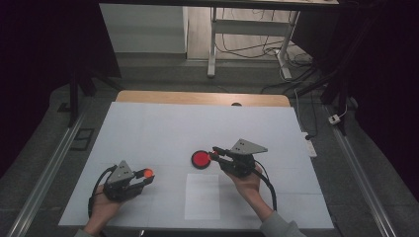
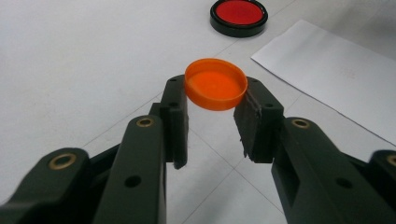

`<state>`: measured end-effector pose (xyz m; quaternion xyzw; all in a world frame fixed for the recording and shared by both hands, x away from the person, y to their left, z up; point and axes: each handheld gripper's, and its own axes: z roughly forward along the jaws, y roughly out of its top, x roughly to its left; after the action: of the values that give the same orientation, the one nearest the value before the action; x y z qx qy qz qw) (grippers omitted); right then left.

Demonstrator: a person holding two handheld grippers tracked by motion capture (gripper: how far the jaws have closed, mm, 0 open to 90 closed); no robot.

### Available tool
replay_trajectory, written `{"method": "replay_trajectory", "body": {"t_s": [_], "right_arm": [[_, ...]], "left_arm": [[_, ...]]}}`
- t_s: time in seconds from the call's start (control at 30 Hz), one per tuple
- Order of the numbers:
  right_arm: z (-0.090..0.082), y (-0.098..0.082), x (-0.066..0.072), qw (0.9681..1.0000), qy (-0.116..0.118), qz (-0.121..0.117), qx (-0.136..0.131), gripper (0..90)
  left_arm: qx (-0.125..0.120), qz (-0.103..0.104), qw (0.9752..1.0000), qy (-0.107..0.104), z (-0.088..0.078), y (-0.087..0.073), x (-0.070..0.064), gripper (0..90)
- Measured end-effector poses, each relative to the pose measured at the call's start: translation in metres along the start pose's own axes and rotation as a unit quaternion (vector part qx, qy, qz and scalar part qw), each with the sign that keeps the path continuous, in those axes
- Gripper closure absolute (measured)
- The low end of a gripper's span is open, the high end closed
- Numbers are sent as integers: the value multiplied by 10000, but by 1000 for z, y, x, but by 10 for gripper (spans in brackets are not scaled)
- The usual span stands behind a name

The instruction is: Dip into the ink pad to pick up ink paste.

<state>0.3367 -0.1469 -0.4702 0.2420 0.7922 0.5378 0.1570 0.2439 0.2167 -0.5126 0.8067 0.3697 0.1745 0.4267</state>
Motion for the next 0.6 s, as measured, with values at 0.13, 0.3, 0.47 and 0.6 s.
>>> {"method": "replay_trajectory", "body": {"t_s": [0.13,0.3,0.47,0.6], "right_arm": [[7,0,-1,10000,-2,12,37,725],[14,1,-4,10000,11,50,75,726],[20,1,-5,9999,35,98,112,726],[26,1,-6,9998,60,117,143,726]], "left_arm": [[9,0,10000,-3,0,0,0,653],[3,-1,10000,-7,0,0,0,653],[-7,-15,10000,8,-1,0,1,653],[1,-1,10000,-6,0,0,0,653]]}}
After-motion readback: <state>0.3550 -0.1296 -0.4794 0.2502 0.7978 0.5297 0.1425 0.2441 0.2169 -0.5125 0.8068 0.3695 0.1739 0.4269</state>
